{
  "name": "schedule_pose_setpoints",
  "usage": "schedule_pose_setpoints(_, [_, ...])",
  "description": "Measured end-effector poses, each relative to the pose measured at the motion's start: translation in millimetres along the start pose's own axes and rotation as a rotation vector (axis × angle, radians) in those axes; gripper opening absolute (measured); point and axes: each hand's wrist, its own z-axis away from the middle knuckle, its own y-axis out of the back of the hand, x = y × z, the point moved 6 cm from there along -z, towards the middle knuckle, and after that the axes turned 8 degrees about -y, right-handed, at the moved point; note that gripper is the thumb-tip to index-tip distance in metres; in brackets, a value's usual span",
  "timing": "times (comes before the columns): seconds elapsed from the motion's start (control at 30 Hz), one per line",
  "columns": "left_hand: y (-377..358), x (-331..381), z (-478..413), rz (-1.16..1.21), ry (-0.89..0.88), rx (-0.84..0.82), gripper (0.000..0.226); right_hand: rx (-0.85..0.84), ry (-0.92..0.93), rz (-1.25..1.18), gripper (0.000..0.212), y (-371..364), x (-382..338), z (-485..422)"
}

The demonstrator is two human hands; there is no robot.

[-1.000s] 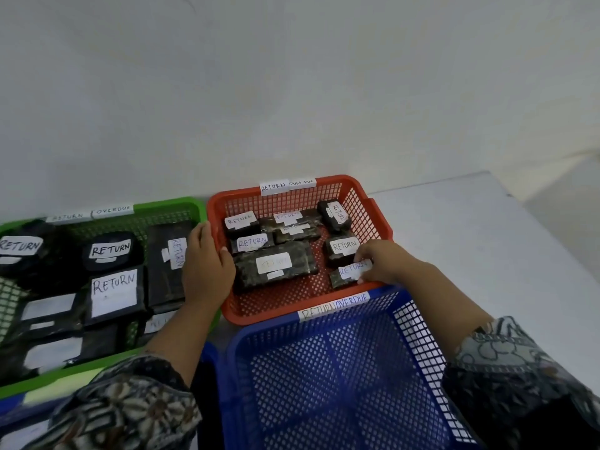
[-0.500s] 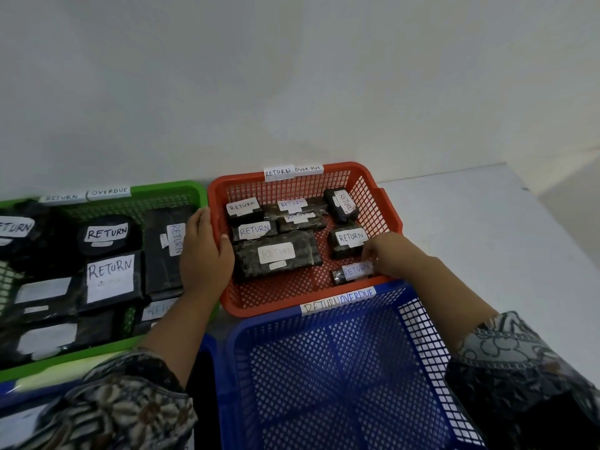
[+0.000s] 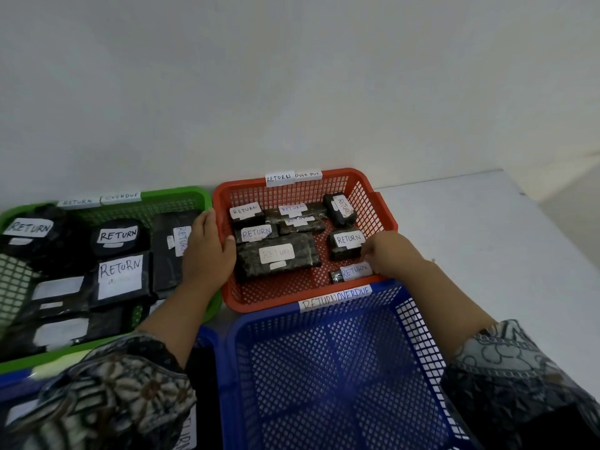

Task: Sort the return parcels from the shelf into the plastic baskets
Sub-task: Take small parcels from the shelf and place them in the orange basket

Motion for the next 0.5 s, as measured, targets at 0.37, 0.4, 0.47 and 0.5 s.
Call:
schedule_pose_setpoints(0.37, [102, 3, 59, -0.118, -0.140, -0.047, 0.059, 0.204, 0.123, -0.172, 0.035, 32, -99, 122])
schedule_pose_setpoints(0.4, [116, 2, 71, -0.140, -0.176, -0.034, 0.058, 0.218, 0.147, -0.180, 0.039, 31, -114, 137])
schedule_pose_setpoints(0.47, [144, -4, 98, -0.175, -0.234, -0.013, 0.056, 0.261, 0.204, -0.183, 0.046, 29, -146, 170])
schedule_pose_setpoints(0.5, [158, -8, 113, -0.188, -0.253, -0.009, 0.056, 0.282, 0.230, -0.188, 0.049, 28, -162, 187])
